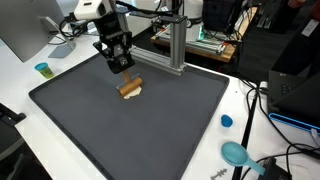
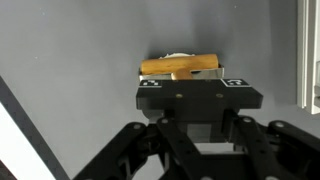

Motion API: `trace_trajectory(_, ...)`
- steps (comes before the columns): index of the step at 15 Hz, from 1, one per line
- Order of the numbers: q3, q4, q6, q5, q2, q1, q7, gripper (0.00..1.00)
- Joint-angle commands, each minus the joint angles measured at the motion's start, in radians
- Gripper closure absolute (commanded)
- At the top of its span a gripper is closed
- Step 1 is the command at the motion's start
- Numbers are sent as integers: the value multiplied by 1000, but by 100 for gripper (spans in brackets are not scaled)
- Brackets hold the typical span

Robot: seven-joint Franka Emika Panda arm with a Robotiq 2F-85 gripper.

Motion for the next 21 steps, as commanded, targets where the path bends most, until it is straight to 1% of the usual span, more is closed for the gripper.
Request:
trace_trajectory(1, 40, -29, 29, 100, 22, -42, -107, 78)
trace_trajectory(6, 46, -49, 38, 172, 30, -56, -179, 78)
trace_trajectory(13, 44, -54, 37, 220, 31, -62, -212, 78)
trace_trajectory(15, 33, -52, 47, 196, 27, -54, -197, 78)
trace_trajectory(21, -21, -47, 57, 67, 21, -46, -155, 78)
